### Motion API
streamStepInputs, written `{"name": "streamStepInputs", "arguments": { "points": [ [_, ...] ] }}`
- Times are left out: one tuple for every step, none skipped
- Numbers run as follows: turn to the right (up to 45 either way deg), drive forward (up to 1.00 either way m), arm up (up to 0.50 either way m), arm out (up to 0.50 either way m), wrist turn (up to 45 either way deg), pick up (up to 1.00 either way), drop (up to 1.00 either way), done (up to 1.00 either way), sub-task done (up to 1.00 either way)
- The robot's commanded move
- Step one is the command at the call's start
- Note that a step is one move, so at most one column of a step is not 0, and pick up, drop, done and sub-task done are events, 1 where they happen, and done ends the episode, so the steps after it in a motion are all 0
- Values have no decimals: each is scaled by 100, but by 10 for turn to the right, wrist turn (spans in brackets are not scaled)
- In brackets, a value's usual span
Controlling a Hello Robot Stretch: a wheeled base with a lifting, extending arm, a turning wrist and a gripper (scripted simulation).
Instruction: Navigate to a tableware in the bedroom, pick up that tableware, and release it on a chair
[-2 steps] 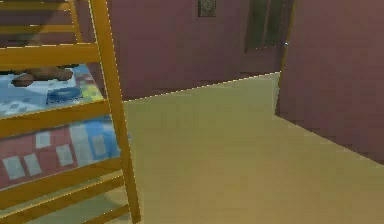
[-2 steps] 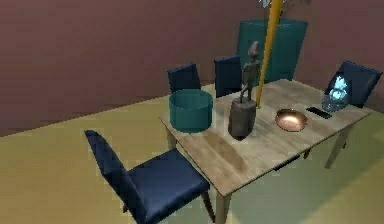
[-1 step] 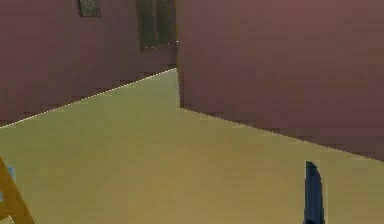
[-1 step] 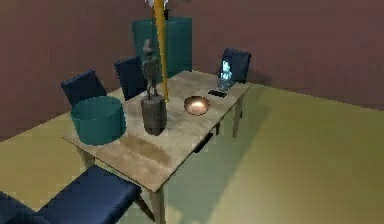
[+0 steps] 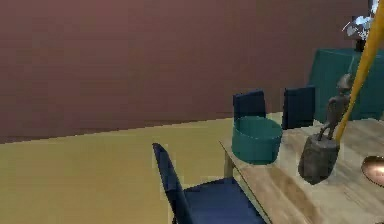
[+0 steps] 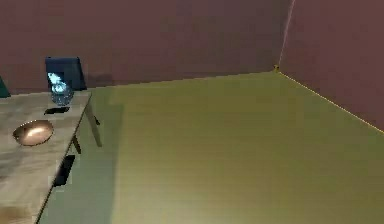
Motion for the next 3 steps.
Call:
{"name": "streamStepInputs", "arguments": {
  "points": [
    [450, 0, 0, 0, 0, 0, 0, 0, 0],
    [240, 0, 0, 0, 0, 0, 0, 0, 0],
    [30, 0, 0, 0, 0, 0, 0, 0, 0]
  ]
}}
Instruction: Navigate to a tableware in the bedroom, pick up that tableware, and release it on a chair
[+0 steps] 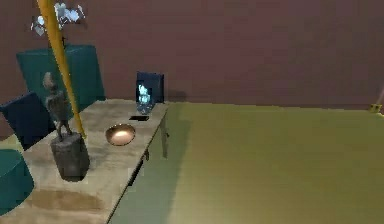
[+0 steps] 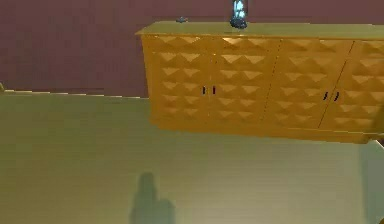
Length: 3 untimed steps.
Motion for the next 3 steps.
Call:
{"name": "streamStepInputs", "arguments": {
  "points": [
    [420, 0, 0, 0, 0, 0, 0, 0, 0],
    [0, 35, 0, 0, 0, 0, 0, 0, 0],
    [-330, 0, 0, 0, 0, 0, 0, 0, 0]
  ]
}}
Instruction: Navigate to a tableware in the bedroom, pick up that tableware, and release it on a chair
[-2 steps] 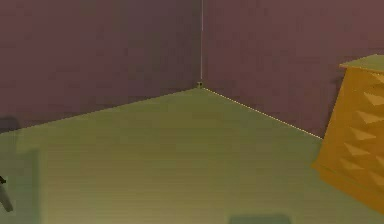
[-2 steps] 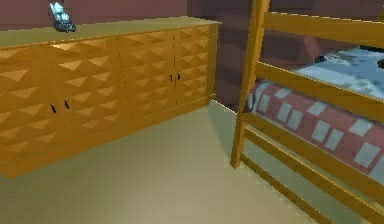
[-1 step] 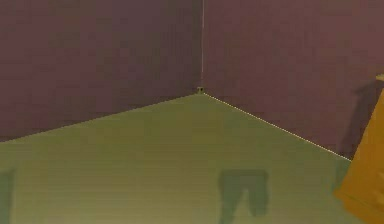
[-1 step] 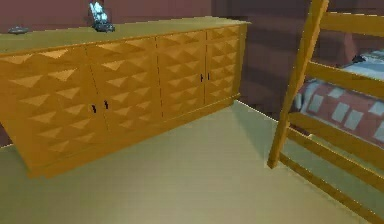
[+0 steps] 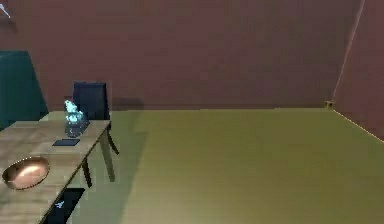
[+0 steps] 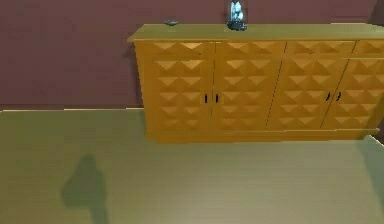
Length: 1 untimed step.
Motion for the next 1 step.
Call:
{"name": "streamStepInputs", "arguments": {
  "points": [
    [0, 65, 0, 0, 0, 0, 0, 0, 0]
  ]
}}
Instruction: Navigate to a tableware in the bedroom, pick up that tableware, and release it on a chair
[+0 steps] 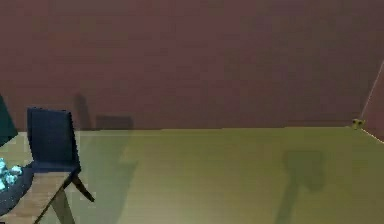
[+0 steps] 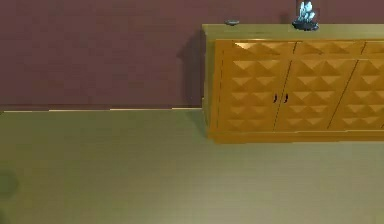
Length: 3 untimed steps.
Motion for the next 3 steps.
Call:
{"name": "streamStepInputs", "arguments": {
  "points": [
    [-450, 0, 0, 0, 0, 0, 0, 0, 0],
    [-450, 0, 0, 0, 0, 0, 0, 0, 0],
    [-450, 0, 0, 0, 0, 0, 0, 0, 0]
  ]
}}
